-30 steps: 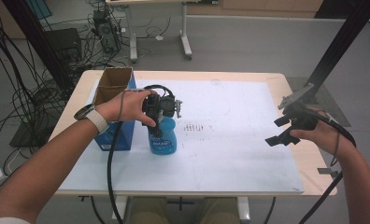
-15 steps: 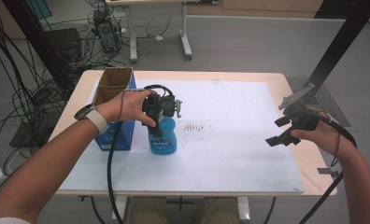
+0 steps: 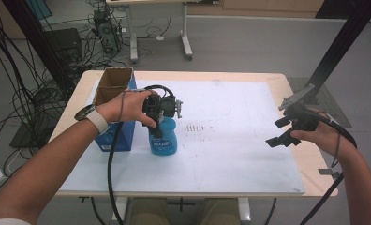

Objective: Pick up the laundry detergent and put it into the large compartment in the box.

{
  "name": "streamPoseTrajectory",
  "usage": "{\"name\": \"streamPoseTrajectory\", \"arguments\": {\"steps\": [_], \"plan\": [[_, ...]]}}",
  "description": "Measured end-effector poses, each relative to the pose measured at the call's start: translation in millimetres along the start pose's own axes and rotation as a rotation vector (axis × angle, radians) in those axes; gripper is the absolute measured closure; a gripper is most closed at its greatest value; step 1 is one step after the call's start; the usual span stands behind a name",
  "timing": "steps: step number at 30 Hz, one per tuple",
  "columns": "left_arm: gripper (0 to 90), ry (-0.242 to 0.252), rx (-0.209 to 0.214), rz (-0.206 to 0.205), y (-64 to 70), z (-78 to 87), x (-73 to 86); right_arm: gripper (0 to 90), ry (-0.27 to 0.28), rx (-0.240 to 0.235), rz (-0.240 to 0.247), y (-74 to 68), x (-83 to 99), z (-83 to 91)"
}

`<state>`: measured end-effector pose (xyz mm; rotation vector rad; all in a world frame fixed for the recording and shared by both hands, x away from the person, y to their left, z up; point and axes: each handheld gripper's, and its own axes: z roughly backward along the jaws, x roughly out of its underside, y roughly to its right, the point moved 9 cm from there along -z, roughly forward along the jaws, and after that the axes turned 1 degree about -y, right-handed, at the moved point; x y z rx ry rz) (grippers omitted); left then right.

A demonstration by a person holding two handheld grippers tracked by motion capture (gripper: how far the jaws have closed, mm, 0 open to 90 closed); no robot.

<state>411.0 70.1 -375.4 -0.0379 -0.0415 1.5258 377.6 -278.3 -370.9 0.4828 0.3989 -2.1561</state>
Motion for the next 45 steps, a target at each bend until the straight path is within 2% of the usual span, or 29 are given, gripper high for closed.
{"name": "streamPoseTrajectory", "arguments": {"steps": [34, 45], "plan": [[38.0, 0.011, 0.018, 0.029, -2.4, 0.6, 0.1, 7.1, 0.002, -0.001, 0.002, 1.0, -0.2, -0.6], [38.0, -0.001, 0.013, 0.044, -1.9, 1.5, 0.2, 7.0, 0.008, -0.003, 0.001, -0.2, 1.3, -1.7]]}}
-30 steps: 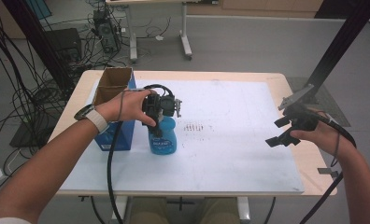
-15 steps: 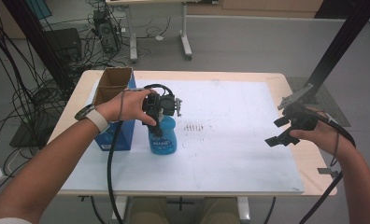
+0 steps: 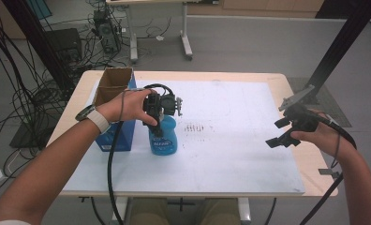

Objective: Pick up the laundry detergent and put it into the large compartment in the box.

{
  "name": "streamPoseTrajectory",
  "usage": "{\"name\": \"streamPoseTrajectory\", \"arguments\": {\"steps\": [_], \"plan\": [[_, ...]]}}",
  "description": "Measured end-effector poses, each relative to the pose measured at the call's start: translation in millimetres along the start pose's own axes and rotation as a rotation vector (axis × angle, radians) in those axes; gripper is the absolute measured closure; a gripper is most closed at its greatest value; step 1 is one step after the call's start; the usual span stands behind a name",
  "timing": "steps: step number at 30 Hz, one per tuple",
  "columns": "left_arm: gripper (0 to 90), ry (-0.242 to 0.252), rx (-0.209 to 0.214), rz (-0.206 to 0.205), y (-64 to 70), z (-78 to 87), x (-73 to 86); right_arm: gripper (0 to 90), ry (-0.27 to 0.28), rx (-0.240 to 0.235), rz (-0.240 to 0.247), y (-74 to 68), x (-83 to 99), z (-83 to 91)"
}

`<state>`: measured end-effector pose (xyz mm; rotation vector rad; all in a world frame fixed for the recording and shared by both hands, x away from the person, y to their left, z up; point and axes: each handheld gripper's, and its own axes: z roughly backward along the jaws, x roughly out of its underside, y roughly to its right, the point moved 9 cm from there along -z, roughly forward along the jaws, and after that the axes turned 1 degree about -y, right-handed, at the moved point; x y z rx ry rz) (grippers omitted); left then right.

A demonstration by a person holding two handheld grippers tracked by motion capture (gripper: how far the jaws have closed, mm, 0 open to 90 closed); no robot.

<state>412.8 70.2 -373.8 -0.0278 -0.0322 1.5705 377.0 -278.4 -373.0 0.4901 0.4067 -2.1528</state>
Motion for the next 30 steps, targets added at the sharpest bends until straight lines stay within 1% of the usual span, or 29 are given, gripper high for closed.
{"name": "streamPoseTrajectory", "arguments": {"steps": [8, 11, 14, 20, 25, 30], "plan": [[38.0, -0.005, -0.002, 0.011, 1.0, 2.9, 0.6, 7.1, 0.008, 0.002, -0.001, 0.2, 1.6, 1.2], [38.0, 0.000, -0.001, 0.020, 2.1, 4.9, 0.7, 7.1, 0.011, 0.001, 0.000, -0.5, 1.8, 1.2], [38.0, 0.010, -0.008, 0.036, 3.5, 9.7, -0.1, 7.0, 0.013, -0.003, 0.002, -1.3, 2.2, 0.3], [37.9, 0.011, -0.018, 0.053, 8.1, 20.7, -2.6, 7.0, 0.016, -0.006, 0.009, -2.7, 2.1, -0.2], [38.0, 0.006, -0.052, 0.094, 7.7, 31.8, -4.4, 7.1, 0.021, -0.007, 0.017, -4.0, 2.2, 1.3], [38.0, 0.017, -0.059, 0.163, 7.6, 48.3, -5.0, 7.1, 0.020, -0.006, 0.021, -3.9, 4.1, 2.7]]}}
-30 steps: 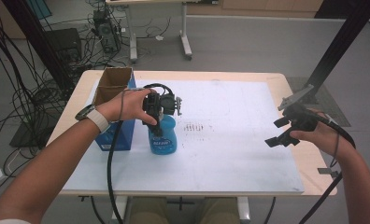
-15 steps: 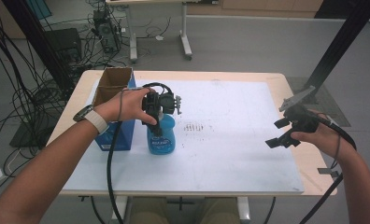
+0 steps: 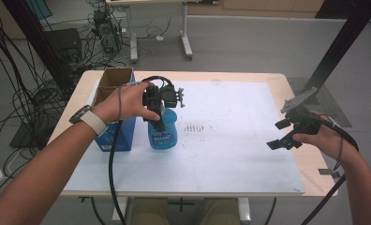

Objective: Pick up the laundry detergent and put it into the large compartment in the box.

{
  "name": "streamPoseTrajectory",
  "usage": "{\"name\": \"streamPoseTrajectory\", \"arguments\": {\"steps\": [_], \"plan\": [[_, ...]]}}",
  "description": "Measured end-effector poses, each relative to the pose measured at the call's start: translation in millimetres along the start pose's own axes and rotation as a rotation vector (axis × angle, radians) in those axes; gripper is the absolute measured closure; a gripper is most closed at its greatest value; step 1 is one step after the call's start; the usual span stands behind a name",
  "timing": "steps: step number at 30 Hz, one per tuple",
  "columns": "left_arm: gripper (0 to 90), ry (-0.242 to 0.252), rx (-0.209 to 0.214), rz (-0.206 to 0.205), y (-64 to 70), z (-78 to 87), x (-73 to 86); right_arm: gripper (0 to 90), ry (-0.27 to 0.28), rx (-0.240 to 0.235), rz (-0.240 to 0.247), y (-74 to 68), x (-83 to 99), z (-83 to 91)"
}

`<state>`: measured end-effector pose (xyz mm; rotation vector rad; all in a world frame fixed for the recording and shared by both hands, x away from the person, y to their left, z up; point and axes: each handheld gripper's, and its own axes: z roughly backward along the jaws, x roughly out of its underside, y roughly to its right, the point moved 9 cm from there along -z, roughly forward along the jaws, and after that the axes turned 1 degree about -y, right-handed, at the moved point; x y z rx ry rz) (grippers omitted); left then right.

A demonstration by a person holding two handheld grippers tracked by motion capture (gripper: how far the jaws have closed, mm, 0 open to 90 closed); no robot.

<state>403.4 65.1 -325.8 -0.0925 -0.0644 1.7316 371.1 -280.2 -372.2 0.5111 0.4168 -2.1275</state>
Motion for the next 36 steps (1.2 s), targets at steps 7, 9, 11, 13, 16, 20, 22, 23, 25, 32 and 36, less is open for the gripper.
{"name": "streamPoseTrajectory", "arguments": {"steps": [7, 9, 11, 13, 16, 20, 22, 23, 25, 32, 36], "plan": [[38.0, -0.018, -0.018, 0.112, 0.5, 20.8, -2.9, 7.1, 0.005, -0.002, 0.015, -2.4, -2.1, 2.3], [38.0, -0.014, -0.011, 0.137, 2.2, 26.5, -4.9, 7.1, 0.007, -0.003, 0.021, -3.5, -3.3, 3.1], [38.0, -0.013, -0.008, 0.155, 3.7, 30.8, -6.5, 7.1, 0.005, -0.001, 0.024, -3.4, -3.4, 3.8], [38.0, -0.005, -0.006, 0.182, 5.4, 35.2, -8.9, 7.1, 0.007, -0.001, 0.026, -3.3, -3.6, 4.7], [38.0, -0.006, -0.010, 0.206, 6.9, 41.5, -11.8, 7.1, 0.009, 0.000, 0.032, -4.0, -4.5, 6.8], [37.9, -0.010, -0.012, 0.230, 9.4, 46.8, -14.7, 7.1, 0.012, 0.000, 0.040, -4.5, -5.6, 8.8], [37.9, -0.009, -0.013, 0.242, 9.9, 48.6, -15.6, 7.1, 0.011, -0.001, 0.045, -4.5, -5.9, 9.2], [37.9, -0.011, -0.012, 0.254, 10.3, 49.7, -15.9, 7.1, 0.011, -0.001, 0.046, -4.7, -6.1, 9.5], [37.9, -0.007, -0.015, 0.272, 10.8, 50.5, -16.5, 7.1, 0.013, -0.002, 0.051, -5.1, -7.2, 10.5], [37.9, -0.013, -0.019, 0.351, 9.0, 52.9, -14.4, 7.1, 0.012, -0.004, 0.064, -4.6, -9.3, 11.4], [37.9, -0.009, -0.024, 0.408, 6.3, 55.9, -11.7, 7.1, 0.010, -0.006, 0.070, -3.2, -11.0, 11.3]]}}
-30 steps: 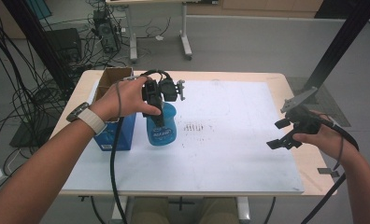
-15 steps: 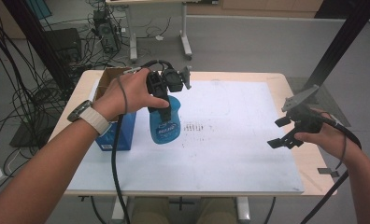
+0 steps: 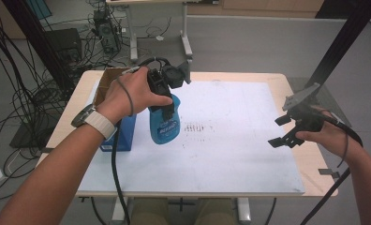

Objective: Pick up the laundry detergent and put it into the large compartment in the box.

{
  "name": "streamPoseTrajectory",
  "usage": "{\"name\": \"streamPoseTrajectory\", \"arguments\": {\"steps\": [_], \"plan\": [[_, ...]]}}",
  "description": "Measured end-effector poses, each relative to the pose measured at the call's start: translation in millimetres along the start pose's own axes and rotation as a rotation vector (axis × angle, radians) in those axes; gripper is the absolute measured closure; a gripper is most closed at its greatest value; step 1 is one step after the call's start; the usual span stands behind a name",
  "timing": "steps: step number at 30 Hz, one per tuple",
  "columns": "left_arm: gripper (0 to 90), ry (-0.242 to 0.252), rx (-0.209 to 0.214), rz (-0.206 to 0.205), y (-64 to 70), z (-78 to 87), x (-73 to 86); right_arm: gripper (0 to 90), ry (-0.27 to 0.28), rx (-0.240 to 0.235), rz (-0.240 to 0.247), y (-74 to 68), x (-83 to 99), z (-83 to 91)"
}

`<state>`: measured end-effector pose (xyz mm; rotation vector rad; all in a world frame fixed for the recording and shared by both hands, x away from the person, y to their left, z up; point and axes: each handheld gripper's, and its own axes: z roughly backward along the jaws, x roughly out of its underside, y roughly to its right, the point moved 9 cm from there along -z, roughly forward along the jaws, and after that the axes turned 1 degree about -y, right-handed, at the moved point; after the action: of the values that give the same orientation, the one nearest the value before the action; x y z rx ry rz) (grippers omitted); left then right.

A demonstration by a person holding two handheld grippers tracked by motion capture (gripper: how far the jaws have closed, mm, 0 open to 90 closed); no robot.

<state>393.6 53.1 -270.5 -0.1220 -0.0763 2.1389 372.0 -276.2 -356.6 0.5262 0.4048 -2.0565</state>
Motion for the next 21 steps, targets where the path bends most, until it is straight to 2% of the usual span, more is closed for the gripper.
{"name": "streamPoseTrajectory", "arguments": {"steps": [3, 9, 17, 21], "plan": [[37.9, 0.006, -0.003, 0.047, -3.5, 2.4, 2.6, 7.1, -0.001, -0.001, 0.010, 0.2, -1.9, 0.7], [37.9, -0.006, -0.013, 0.100, -8.0, 7.4, 7.1, 7.3, -0.005, -0.006, 0.025, 2.8, -5.4, -0.7], [37.9, -0.006, -0.009, 0.202, -13.5, 13.0, 9.0, 7.3, 0.012, -0.012, 0.041, 4.6, -12.0, 0.9], [37.9, -0.020, -0.014, 0.227, -14.7, 15.4, 9.1, 7.2, 0.014, -0.014, 0.051, 5.7, -13.7, 0.5]]}}
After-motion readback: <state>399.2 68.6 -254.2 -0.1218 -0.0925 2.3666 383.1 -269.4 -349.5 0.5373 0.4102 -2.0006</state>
